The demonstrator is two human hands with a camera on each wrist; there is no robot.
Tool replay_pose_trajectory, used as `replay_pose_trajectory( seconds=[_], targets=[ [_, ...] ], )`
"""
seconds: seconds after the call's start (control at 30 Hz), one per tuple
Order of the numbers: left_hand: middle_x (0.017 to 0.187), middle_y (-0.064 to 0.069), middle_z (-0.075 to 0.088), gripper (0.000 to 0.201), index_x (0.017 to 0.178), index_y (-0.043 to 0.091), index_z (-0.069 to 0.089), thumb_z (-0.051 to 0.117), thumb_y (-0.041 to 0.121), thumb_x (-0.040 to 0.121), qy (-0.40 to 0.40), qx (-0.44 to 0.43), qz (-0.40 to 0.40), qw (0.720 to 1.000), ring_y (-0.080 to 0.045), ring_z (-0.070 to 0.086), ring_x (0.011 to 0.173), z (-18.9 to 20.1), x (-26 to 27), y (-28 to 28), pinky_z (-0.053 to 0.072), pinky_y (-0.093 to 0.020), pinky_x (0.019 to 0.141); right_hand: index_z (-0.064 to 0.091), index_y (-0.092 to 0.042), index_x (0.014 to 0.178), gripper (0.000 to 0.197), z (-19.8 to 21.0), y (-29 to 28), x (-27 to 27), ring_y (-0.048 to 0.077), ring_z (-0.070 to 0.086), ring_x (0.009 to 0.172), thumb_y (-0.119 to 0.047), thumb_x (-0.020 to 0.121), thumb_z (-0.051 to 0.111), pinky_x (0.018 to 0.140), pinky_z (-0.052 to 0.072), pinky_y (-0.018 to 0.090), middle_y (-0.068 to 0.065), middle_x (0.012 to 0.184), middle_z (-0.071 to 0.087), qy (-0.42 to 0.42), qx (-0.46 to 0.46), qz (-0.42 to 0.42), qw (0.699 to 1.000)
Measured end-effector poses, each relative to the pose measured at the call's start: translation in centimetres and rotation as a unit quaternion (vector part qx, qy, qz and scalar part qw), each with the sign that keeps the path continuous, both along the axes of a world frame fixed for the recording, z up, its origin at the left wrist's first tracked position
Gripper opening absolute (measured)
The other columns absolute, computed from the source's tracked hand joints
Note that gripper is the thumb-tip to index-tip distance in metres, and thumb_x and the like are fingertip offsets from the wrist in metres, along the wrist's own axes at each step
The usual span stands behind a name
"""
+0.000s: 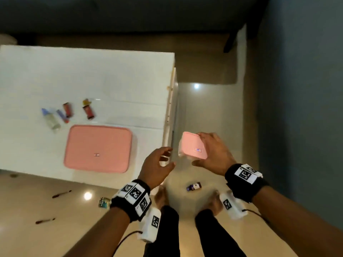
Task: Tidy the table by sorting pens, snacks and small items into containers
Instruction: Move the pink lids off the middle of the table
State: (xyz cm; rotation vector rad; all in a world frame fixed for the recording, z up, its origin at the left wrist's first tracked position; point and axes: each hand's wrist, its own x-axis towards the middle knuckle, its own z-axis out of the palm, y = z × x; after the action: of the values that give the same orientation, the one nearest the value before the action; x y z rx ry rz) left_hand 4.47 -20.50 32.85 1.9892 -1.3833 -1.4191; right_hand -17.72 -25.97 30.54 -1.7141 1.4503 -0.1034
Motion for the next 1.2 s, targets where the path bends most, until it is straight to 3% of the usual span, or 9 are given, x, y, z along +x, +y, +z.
replay_pose_trajectory(
  seconds=[0.2, 0.3, 0.4, 0.53, 0.73, 0.83, 0.93, 1.03, 1.2],
  targets=[
    [0.098, 0.009, 0.068, 0.024, 0.095, 0.031, 0.063, 0.068, 0.009, 0.085, -0.059, 0.004, 0.165, 0.985, 0.0, 0.062, 0.091, -2.9, 10.3, 9.4, 0.044, -0.016, 0.073, 0.039, -0.026, 0.138, 0.1, -2.7, -6.6, 11.5, 0.023, 0.048, 0.112, -0.062, 0.052, 0.075, 0.092, 0.041, 0.031, 0.002, 0.126, 0.052, 0.026, -0.084, 0.05, 0.995],
    [0.115, 0.0, 0.059, 0.031, 0.11, 0.027, 0.06, 0.068, 0.011, 0.084, -0.102, 0.011, 0.187, 0.977, -0.011, 0.056, 0.105, -5.0, 14.2, 13.0, 0.048, -0.016, 0.076, 0.036, -0.024, 0.143, 0.105, -3.4, -9.5, 16.6, 0.033, 0.049, 0.116, -0.055, 0.055, 0.082, 0.099, 0.043, 0.039, 0.011, 0.131, 0.048, 0.045, -0.099, 0.047, 0.993],
    [0.128, -0.009, 0.053, 0.054, 0.129, 0.016, 0.056, 0.065, 0.027, 0.076, -0.189, -0.004, 0.133, 0.973, -0.027, 0.047, 0.121, -7.0, 17.9, 14.3, 0.039, -0.036, 0.098, 0.035, -0.023, 0.145, 0.1, -3.2, -11.5, 20.9, 0.037, 0.047, 0.119, -0.036, 0.062, 0.089, 0.101, 0.043, 0.043, 0.014, 0.134, 0.042, 0.058, -0.107, 0.035, 0.992],
    [0.15, -0.014, 0.036, 0.07, 0.142, 0.016, 0.044, 0.07, 0.023, 0.078, -0.237, -0.004, 0.02, 0.971, -0.036, 0.031, 0.138, -9.1, 20.5, 13.7, 0.033, -0.048, 0.112, 0.035, -0.025, 0.146, 0.096, -3.7, -12.6, 24.1, 0.036, 0.046, 0.119, -0.026, 0.065, 0.087, 0.098, 0.044, 0.043, 0.013, 0.134, 0.039, 0.081, -0.091, 0.031, 0.992],
    [0.146, -0.012, 0.035, 0.07, 0.142, 0.018, 0.044, 0.069, 0.02, 0.076, -0.247, -0.049, -0.083, 0.964, -0.034, 0.034, 0.136, -10.3, 22.9, 13.3, 0.043, -0.047, 0.106, 0.024, -0.024, 0.152, 0.108, -5.2, -11.7, 24.1, 0.034, 0.051, 0.123, -0.012, 0.066, 0.088, 0.101, 0.046, 0.041, 0.011, 0.146, 0.03, 0.1, -0.034, 0.004, 0.994],
    [0.147, -0.012, 0.033, 0.073, 0.144, 0.02, 0.042, 0.068, 0.018, 0.076, -0.23, -0.065, -0.102, 0.966, -0.034, 0.032, 0.138, -10.6, 23.5, 13.9, 0.041, -0.045, 0.108, 0.023, -0.029, 0.152, 0.111, -5.7, -9.6, 22.2, 0.024, 0.051, 0.121, -0.012, 0.064, 0.09, 0.102, 0.047, 0.038, 0.008, 0.148, 0.031, 0.054, -0.028, -0.094, 0.994],
    [0.147, -0.014, 0.034, 0.073, 0.143, 0.019, 0.044, 0.068, 0.018, 0.074, -0.22, -0.074, -0.109, 0.967, -0.035, 0.032, 0.138, -10.4, 23.7, 14.0, 0.039, -0.045, 0.109, 0.048, -0.024, 0.136, 0.071, -5.6, -5.1, 20.3, 0.018, 0.059, 0.101, -0.013, 0.076, 0.082, 0.087, 0.05, 0.03, 0.008, 0.13, 0.052, 0.01, 0.0, -0.228, 0.974],
    [0.147, -0.015, 0.035, 0.068, 0.139, 0.016, 0.05, 0.069, 0.017, 0.074, -0.209, -0.07, -0.115, 0.969, -0.035, 0.032, 0.138, -10.2, 24.2, 14.0, 0.036, -0.044, 0.109, 0.064, -0.029, 0.095, 0.019, -6.5, 1.8, 19.3, 0.027, 0.065, 0.084, -0.018, 0.082, 0.074, 0.079, 0.055, 0.038, 0.006, 0.09, 0.065, -0.022, 0.059, -0.298, 0.952],
    [0.129, -0.009, 0.053, 0.035, 0.12, 0.016, 0.061, 0.063, 0.016, 0.085, -0.081, 0.096, 0.005, 0.992, -0.024, 0.048, 0.121, -7.3, 24.4, 13.5, 0.038, -0.032, 0.102, 0.066, -0.033, 0.09, 0.013, -5.6, 13.0, 21.6, 0.014, 0.065, 0.073, -0.021, 0.087, 0.071, 0.065, 0.05, 0.021, -0.003, 0.077, 0.067, -0.004, 0.153, -0.184, 0.971]
  ],
)
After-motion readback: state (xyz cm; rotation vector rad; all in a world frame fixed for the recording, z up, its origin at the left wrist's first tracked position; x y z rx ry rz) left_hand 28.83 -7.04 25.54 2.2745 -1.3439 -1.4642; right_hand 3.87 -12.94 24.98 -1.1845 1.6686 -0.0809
